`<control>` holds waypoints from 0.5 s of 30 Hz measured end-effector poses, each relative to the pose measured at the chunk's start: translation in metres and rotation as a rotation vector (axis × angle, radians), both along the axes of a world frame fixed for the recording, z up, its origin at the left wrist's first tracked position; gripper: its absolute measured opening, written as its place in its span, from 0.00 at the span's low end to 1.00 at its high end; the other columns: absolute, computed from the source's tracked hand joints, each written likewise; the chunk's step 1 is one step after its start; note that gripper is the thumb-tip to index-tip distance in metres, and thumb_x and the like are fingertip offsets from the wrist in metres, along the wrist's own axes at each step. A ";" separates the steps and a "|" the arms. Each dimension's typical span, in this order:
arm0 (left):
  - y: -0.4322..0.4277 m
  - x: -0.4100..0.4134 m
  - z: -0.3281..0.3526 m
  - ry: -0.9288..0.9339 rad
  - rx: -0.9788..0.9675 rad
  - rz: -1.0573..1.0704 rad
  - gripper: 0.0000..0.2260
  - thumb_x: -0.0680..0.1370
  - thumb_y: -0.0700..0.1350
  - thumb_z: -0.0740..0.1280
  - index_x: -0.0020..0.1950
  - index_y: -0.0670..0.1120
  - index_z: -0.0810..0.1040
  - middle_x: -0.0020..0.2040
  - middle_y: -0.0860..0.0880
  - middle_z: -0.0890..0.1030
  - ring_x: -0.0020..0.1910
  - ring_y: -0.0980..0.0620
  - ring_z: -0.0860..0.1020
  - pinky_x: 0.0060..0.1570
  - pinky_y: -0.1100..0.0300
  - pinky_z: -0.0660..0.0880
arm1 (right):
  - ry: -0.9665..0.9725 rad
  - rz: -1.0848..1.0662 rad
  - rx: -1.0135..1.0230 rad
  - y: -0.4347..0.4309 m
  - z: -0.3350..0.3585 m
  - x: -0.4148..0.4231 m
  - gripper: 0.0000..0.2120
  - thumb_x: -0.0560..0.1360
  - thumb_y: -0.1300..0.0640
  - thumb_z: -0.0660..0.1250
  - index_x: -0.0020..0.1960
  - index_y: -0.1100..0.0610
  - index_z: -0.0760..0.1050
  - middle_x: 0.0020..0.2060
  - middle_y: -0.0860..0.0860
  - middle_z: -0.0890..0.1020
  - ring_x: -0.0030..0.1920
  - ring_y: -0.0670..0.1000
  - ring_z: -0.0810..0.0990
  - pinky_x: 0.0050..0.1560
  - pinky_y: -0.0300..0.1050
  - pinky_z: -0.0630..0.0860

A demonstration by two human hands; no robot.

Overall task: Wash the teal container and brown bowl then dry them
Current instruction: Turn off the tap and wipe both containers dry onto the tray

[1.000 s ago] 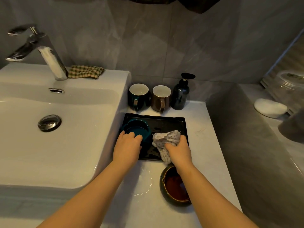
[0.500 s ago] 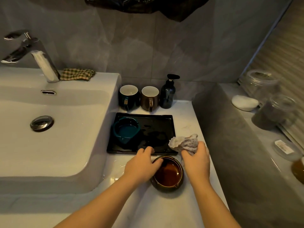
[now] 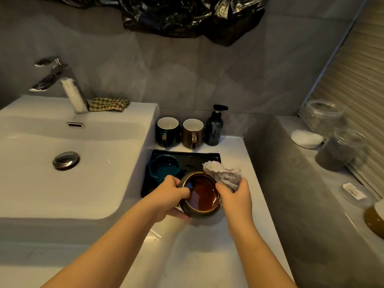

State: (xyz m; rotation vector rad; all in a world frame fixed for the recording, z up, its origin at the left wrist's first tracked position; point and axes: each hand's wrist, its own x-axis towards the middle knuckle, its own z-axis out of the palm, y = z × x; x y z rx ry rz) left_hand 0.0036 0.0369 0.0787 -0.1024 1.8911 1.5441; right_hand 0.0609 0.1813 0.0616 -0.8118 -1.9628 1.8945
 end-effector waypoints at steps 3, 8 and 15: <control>-0.021 -0.011 0.027 0.078 0.110 0.077 0.08 0.75 0.33 0.64 0.51 0.43 0.72 0.47 0.41 0.80 0.43 0.45 0.82 0.37 0.50 0.82 | 0.121 0.065 -0.028 -0.014 0.030 -0.017 0.12 0.73 0.60 0.69 0.51 0.48 0.69 0.45 0.44 0.77 0.46 0.44 0.76 0.43 0.38 0.74; -0.063 -0.027 0.054 0.329 0.111 0.305 0.10 0.72 0.30 0.67 0.50 0.41 0.77 0.45 0.41 0.80 0.35 0.47 0.82 0.34 0.51 0.82 | 0.208 0.116 -0.145 -0.046 0.058 -0.044 0.11 0.73 0.59 0.69 0.47 0.46 0.70 0.49 0.48 0.79 0.52 0.50 0.79 0.57 0.50 0.76; -0.113 -0.029 0.071 0.939 -0.526 0.352 0.19 0.66 0.39 0.75 0.51 0.48 0.72 0.44 0.51 0.78 0.42 0.51 0.77 0.37 0.63 0.73 | 0.184 0.289 -0.216 -0.097 0.071 -0.070 0.12 0.75 0.58 0.67 0.54 0.48 0.66 0.46 0.46 0.75 0.44 0.44 0.74 0.43 0.40 0.73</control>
